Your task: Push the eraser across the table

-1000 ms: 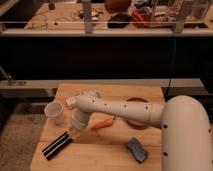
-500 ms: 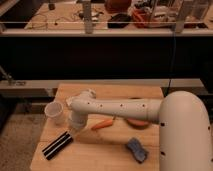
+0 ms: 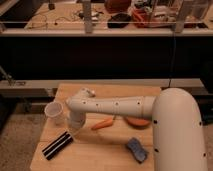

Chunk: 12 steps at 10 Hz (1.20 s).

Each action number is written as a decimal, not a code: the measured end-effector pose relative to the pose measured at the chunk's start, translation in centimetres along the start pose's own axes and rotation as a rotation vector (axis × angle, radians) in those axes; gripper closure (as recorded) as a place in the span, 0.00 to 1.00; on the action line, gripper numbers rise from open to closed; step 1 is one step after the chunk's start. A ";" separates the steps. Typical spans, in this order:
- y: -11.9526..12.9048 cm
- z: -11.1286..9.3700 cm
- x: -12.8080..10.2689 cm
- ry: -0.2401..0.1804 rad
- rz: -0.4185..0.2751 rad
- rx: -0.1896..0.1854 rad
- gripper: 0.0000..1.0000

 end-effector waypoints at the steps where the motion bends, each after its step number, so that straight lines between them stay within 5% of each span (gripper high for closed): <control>1: 0.2 0.1 0.4 0.016 0.019 -0.011 1.00; 12: -1.0 1.6 0.3 0.033 0.041 -0.051 1.00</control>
